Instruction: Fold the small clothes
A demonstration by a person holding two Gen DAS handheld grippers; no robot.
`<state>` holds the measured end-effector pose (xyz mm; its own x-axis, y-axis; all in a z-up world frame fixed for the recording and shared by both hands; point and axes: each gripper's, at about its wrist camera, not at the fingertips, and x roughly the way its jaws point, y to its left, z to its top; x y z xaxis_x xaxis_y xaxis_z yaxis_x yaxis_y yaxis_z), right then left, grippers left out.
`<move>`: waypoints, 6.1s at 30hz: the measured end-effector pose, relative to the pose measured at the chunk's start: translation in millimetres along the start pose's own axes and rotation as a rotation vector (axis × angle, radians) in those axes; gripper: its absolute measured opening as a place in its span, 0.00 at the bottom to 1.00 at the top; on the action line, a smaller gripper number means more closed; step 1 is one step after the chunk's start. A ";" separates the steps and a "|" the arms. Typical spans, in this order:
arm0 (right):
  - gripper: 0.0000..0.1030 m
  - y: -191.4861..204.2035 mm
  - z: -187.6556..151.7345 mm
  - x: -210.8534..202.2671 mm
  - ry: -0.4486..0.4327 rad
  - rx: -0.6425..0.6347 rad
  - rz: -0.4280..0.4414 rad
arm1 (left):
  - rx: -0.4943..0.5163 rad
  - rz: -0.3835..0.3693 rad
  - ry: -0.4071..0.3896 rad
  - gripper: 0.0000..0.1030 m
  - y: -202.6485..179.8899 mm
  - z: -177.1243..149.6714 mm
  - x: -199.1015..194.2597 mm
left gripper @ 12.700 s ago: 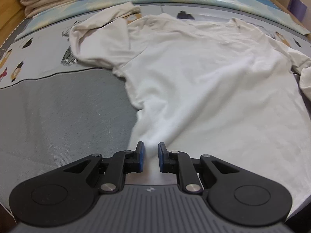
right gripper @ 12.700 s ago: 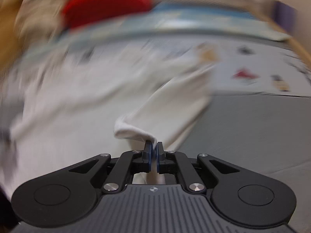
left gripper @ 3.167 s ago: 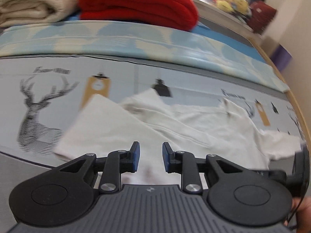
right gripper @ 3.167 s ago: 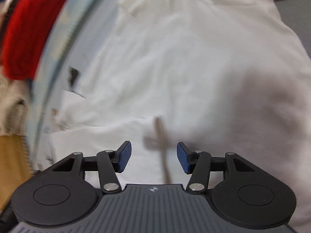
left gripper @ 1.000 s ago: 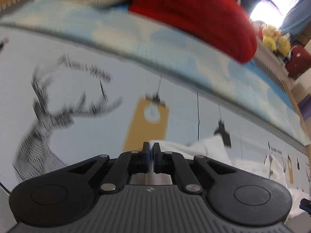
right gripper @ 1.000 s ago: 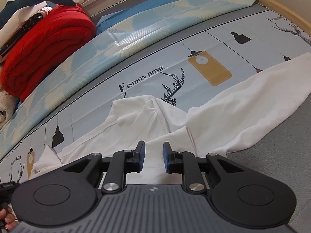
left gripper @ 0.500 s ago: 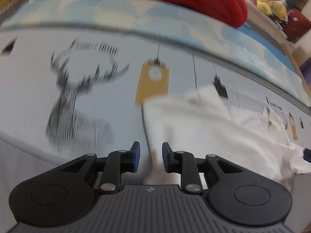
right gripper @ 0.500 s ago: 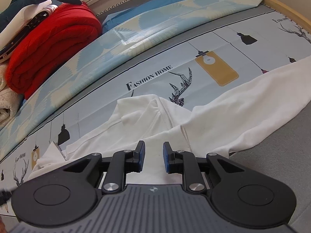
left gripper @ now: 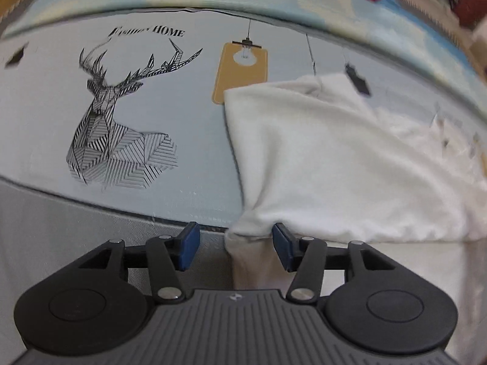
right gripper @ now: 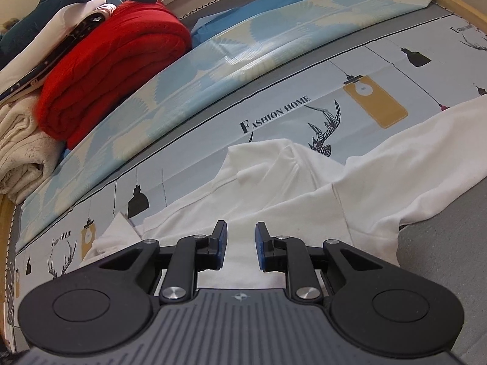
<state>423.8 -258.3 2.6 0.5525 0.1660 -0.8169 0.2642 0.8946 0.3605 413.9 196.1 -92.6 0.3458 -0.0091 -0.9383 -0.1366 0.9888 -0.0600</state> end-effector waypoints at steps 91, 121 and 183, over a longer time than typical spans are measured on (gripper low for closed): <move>0.28 -419.3 42.2 -71.1 -0.490 0.651 -0.243 | 0.159 -0.063 -0.164 0.12 -103.7 15.2 -50.3; 0.03 -125.5 68.0 -95.4 -0.736 -0.160 -0.093 | -0.009 -0.050 -0.222 0.12 -38.3 35.2 -77.3; 0.36 -125.5 35.9 43.8 -0.027 0.265 0.080 | -0.079 -0.018 -0.139 0.15 -33.6 38.0 -47.5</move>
<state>443.2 -378.2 -62.3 0.5999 0.2174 -0.7700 0.4142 0.7389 0.5314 437.4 169.0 -33.0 0.4733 -0.0003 -0.8809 -0.2002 0.9738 -0.1079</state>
